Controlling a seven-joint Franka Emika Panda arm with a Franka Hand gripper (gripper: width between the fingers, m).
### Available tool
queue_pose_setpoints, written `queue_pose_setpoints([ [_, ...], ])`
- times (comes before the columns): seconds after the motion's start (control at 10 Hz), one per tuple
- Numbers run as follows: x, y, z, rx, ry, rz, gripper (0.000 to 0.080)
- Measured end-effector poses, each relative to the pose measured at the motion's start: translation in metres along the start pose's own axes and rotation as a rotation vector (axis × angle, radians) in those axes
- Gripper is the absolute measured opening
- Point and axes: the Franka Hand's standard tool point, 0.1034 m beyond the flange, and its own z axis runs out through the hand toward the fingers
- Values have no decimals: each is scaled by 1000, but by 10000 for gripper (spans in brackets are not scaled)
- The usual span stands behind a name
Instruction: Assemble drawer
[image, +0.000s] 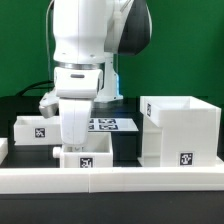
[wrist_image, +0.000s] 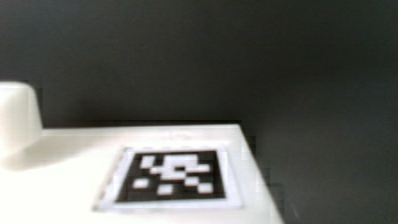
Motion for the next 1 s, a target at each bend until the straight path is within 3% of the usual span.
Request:
queue_pose_setpoints([
  [0.3, 2, 3, -2, -5, -6, -60, 42],
  [0.7, 26, 9, 0, -10, -2, -127, 42],
  [0.9, 26, 10, 2, -35, -2, -126, 42],
  [1.0, 25, 9, 2, -31, -1, -124, 42],
])
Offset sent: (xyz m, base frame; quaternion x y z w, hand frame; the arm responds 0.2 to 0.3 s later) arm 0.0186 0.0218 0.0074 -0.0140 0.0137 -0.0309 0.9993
